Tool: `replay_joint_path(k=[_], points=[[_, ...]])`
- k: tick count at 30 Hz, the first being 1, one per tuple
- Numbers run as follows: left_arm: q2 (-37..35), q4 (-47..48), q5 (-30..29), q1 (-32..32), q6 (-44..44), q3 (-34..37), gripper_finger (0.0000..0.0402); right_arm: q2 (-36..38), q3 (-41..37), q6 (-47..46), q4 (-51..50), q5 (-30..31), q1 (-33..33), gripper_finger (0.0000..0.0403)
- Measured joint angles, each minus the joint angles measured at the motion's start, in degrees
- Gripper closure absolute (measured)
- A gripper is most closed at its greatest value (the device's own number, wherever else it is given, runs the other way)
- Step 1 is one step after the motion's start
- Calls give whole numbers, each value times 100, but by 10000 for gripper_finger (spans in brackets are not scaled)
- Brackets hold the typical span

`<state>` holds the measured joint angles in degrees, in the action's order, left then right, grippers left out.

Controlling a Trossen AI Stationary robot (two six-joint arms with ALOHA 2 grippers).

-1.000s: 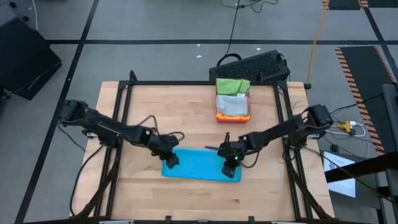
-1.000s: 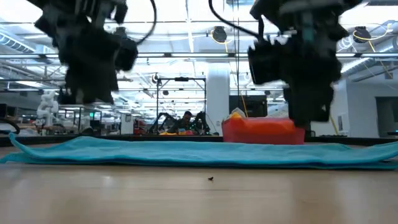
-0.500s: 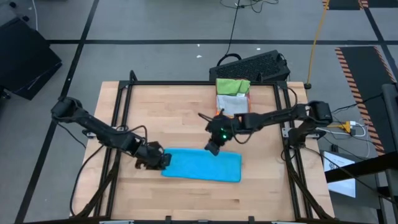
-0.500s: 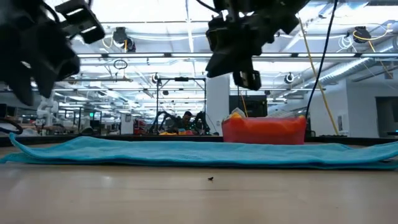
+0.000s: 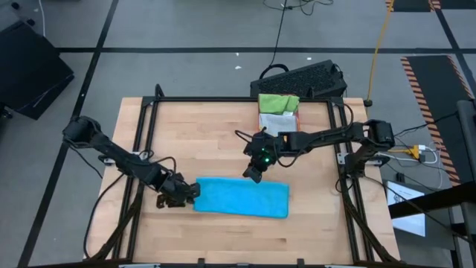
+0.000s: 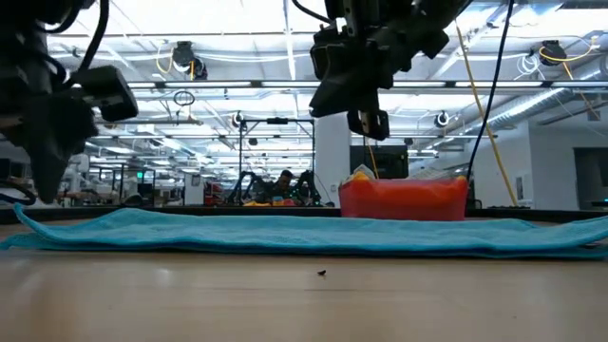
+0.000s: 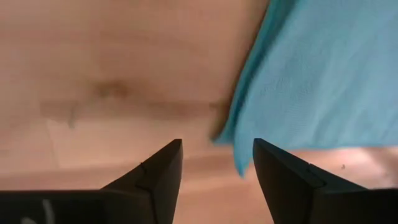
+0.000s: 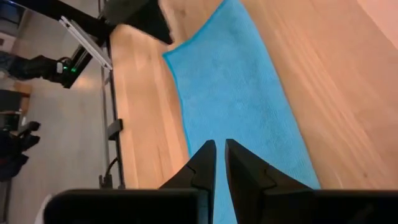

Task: Fold microfiber towels
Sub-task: Fold the blue microfiber cloth

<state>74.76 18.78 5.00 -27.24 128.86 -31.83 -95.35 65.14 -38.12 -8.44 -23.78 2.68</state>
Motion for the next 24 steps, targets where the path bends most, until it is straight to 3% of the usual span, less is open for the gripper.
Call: replay_joint_path(k=[15,24], points=[[1111,-1223,-192,4,-280,-16,263,0,-7,46,132,-25,336,373],[1143,-1063,-365,-78,-880,-43,391,-326,-2,-171,1404,-47,286,373]])
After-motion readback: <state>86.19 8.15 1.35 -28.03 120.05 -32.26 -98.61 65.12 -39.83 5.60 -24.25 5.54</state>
